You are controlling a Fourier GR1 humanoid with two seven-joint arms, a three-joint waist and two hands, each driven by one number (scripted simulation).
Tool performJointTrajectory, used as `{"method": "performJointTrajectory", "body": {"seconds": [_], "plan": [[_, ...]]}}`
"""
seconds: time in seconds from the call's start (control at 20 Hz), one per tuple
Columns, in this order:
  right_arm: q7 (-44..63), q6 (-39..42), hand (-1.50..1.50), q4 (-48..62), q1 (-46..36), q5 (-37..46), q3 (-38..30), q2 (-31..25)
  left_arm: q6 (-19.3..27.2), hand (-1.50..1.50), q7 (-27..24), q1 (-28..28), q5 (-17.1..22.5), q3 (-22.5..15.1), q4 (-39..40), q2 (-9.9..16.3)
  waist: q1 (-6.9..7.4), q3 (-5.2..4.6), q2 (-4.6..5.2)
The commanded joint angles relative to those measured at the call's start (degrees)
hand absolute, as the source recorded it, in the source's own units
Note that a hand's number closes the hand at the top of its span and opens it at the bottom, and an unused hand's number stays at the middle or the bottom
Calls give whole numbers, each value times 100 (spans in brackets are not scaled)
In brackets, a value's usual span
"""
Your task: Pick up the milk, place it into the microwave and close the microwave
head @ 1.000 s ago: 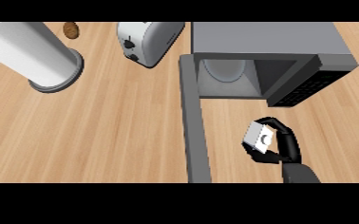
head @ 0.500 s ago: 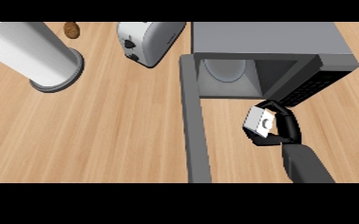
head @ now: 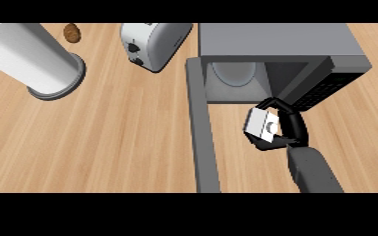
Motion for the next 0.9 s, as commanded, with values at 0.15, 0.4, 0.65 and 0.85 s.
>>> {"method": "performJointTrajectory", "body": {"seconds": [0.15,0.4,0.65,0.85], "plan": [[1567,-639,150,-1781,160,155,407,367,-161,-150,77,228,243,214,-174,-81,13,-1,-5],[1683,-878,150,-719,-1053,217,61,265,-53,-150,181,-149,103,161,-184,-67,82,7,36],[1894,-1739,150,-354,-1545,909,338,441,-115,-150,239,-186,126,172,-108,-68,123,7,50],[2321,-1953,150,433,-2404,1153,265,330,-455,-150,58,-210,362,517,462,280,171,4,58]]}}
